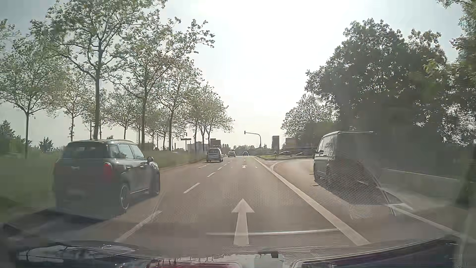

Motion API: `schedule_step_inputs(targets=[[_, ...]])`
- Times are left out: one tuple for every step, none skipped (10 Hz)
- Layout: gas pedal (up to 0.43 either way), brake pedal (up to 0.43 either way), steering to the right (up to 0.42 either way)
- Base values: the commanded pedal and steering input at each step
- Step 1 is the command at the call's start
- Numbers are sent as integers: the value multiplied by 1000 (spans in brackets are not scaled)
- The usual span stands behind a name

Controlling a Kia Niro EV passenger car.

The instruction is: Follow the waypoints while adhering to traffic rules and regulations

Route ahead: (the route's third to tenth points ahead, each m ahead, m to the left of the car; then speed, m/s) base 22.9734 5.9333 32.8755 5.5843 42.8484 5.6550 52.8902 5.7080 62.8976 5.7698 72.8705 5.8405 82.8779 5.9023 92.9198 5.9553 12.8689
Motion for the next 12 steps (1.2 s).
schedule_step_inputs(targets=[[110, 0, -1], [110, 0, -1], [110, 0, -1], [110, 0, -1], [110, 0, -1], [110, 0, -1], [110, 0, -1], [110, 0, -1], [110, 0, -1], [110, 0, -1], [110, 0, -1], [110, 0, -1]])
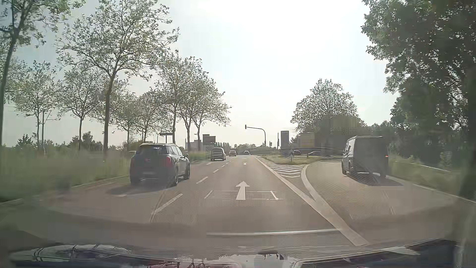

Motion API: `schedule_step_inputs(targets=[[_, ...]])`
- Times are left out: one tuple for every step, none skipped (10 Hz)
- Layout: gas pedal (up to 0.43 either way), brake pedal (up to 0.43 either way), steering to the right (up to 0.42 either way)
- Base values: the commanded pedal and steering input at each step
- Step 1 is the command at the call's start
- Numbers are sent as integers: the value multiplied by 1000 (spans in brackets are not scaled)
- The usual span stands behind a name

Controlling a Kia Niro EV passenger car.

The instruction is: Follow the waypoints while adhering to traffic rules and regulations

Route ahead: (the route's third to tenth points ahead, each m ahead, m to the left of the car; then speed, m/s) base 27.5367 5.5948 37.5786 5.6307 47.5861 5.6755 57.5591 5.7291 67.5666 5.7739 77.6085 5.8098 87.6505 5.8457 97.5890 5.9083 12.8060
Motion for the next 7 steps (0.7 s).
schedule_step_inputs(targets=[[110, 0, -1], [110, 0, -1], [110, 0, -1], [110, 0, -1], [110, 0, -1], [110, 0, -1], [110, 0, -1]])
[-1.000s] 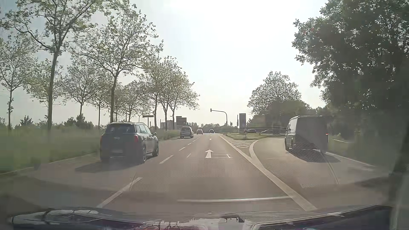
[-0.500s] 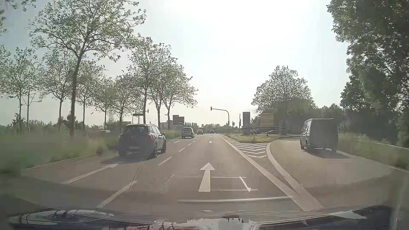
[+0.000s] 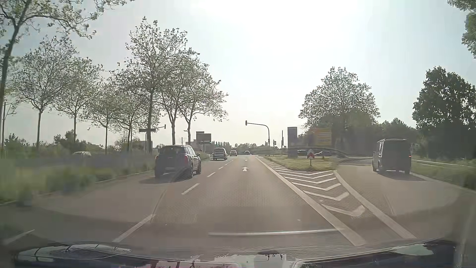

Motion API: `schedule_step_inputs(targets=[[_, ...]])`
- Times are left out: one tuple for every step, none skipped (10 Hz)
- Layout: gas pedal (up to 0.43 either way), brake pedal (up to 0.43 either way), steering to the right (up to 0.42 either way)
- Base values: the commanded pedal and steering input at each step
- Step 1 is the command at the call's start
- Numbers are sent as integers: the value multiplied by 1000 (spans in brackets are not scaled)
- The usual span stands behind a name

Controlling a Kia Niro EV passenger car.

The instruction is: Follow the waypoints while adhering to traffic rules and regulations

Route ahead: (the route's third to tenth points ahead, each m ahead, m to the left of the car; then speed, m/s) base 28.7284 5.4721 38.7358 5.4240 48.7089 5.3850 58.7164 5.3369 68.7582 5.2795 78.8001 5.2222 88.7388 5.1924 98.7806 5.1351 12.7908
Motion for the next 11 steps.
schedule_step_inputs(targets=[[110, 0, -1], [110, 0, -1], [110, 0, -1], [110, 0, -1], [110, 0, -1], [110, 0, -1], [110, 0, -1], [110, 0, -1], [110, 0, -1], [110, 0, -1], [110, 0, -1]])
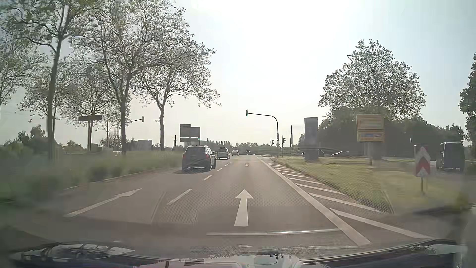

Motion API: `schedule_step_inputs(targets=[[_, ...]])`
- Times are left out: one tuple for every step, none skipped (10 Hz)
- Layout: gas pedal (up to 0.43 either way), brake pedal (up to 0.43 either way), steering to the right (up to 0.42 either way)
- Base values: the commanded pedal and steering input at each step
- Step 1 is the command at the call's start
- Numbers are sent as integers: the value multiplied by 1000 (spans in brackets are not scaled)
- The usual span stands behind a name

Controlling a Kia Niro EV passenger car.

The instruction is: Follow the waypoints while adhering to traffic rules and regulations

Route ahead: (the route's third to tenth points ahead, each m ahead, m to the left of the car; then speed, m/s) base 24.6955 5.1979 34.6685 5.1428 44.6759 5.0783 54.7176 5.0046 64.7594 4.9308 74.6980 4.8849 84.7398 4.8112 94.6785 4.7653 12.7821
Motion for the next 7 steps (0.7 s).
schedule_step_inputs(targets=[[110, 0, -1], [110, 0, -1], [110, 0, -1], [110, 0, 0], [110, 0, 0], [110, 0, 0], [110, 0, 0]])
